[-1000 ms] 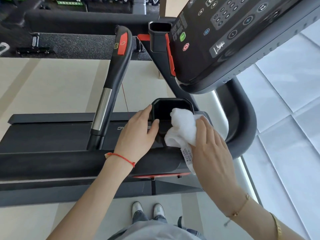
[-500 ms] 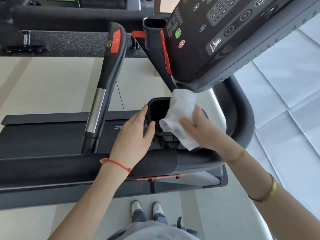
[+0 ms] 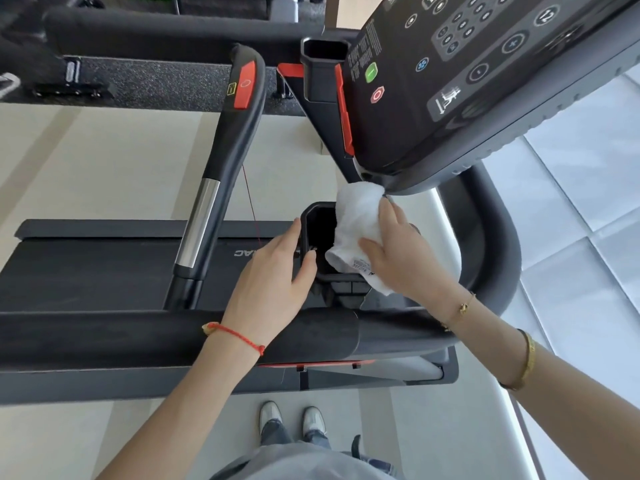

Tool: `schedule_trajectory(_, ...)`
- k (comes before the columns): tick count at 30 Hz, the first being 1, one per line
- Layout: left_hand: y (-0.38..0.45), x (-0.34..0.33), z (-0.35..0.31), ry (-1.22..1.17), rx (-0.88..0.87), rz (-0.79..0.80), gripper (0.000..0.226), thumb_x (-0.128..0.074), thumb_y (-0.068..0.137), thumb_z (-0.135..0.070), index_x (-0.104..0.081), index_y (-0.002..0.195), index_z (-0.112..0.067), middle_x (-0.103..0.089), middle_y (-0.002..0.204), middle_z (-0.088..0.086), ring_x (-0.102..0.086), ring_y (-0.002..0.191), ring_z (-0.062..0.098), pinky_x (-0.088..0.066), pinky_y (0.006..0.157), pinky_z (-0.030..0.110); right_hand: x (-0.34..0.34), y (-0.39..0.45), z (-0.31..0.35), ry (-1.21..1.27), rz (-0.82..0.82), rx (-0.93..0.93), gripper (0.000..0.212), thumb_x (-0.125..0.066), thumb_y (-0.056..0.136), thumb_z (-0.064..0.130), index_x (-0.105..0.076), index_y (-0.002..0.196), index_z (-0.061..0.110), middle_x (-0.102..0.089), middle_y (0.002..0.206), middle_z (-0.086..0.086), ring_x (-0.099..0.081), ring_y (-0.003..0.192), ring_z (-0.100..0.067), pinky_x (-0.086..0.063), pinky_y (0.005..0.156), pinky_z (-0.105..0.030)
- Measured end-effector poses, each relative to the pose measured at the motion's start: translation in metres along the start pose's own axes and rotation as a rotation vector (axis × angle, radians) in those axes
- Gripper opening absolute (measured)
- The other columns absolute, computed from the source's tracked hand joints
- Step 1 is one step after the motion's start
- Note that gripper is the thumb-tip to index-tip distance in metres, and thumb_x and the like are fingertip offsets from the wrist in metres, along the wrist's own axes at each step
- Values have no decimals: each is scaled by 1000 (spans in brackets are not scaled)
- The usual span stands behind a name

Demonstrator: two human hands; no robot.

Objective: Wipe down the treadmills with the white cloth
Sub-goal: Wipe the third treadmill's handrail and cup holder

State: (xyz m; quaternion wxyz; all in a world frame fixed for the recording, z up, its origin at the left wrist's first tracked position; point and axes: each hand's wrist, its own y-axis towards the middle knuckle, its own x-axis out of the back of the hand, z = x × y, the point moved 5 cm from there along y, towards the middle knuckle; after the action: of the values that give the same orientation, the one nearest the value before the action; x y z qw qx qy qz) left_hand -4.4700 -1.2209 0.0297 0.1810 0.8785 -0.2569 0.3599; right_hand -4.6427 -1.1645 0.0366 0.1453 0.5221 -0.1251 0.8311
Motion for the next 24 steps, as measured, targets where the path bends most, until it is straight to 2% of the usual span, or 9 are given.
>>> schedule_trajectory(2, 0, 0, -1, -15, -1, 13, 55, -45, 99, -33, -32, 152, -22, -64, 119, 3, -61, 107, 19, -52, 94, 37, 2, -6, 9, -116, -55, 138, 68, -55, 96, 15, -17, 151, 1, -20, 158, -11, -29, 140, -31, -20, 106, -18)
schedule_trajectory(5, 0, 1, -1, -17, 13, 25, 55, -44, 98, -34, -32, 151, -24, -64, 112, 0, -60, 102, 15, -53, 88, 38, 3, 0, 22, -238, -40, 337, 68, -57, 95, 17, -22, 150, -1, -25, 157, -14, -16, 148, -28, -5, 122, -29)
schedule_trajectory(7, 0, 0, 0, -23, 27, 19, 53, -46, 98, -33, -36, 149, -22, -63, 109, -1, -59, 100, 15, -52, 85, 36, 1, 16, 29, -252, 2, 408, 65, -55, 97, 19, -24, 150, 0, -28, 156, -13, -19, 147, -27, -4, 120, -27)
schedule_trajectory(9, 0, 0, 0, -15, 30, 19, 46, -46, 98, -33, -44, 142, -20, -62, 100, -2, -59, 91, 14, -52, 78, 35, -5, 34, 37, -311, 41, 472, 60, -52, 98, 24, -28, 148, 3, -37, 151, -11, -31, 141, -27, -14, 119, -29)
schedule_trajectory(12, 0, -1, 0, 5, 32, 20, 37, -45, 97, -34, -52, 129, -18, -56, 87, -5, -55, 77, 10, -46, 65, 25, -9, 54, 42, -379, 100, 501, 50, -52, 97, 29, -37, 141, 10, -52, 133, -6, -51, 118, -27, -36, 98, -33)
schedule_trajectory(14, 0, 0, 1, 5, 31, 15, 36, -45, 97, -33, -53, 128, -18, -56, 85, -5, -54, 75, 10, -45, 63, 24, -9, 58, 42, -376, 97, 497, 45, -53, 96, 30, -42, 135, 10, -57, 122, -7, -56, 106, -29, -39, 87, -33)
schedule_trajectory(17, -1, 0, 1, -23, 27, 17, 40, -47, 98, -31, -50, 135, -19, -61, 93, -3, -59, 83, 13, -52, 73, 34, -10, 54, 33, -453, 68, 469, 46, -48, 98, 35, -41, 136, 10, -55, 122, -7, -54, 106, -27, -38, 89, -33)
schedule_trajectory(21, -2, 0, 1, -43, 37, 44, 55, -45, 99, -34, -33, 151, -21, -62, 123, 0, -58, 112, 16, -49, 94, 39, -3, 40, 16, -447, 32, 385, 46, -47, 99, 33, -40, 135, 5, -51, 123, -11, -50, 109, -29, -37, 95, -33)
schedule_trajectory(24, -2, -1, 2, -41, 37, 61, 58, -44, 99, -36, -29, 153, -23, -61, 124, -1, -58, 112, 16, -49, 96, 40, 2, 30, 10, -386, 47, 359, 50, -51, 98, 26, -37, 138, -1, -48, 130, -17, -46, 118, -34, -32, 100, -33)
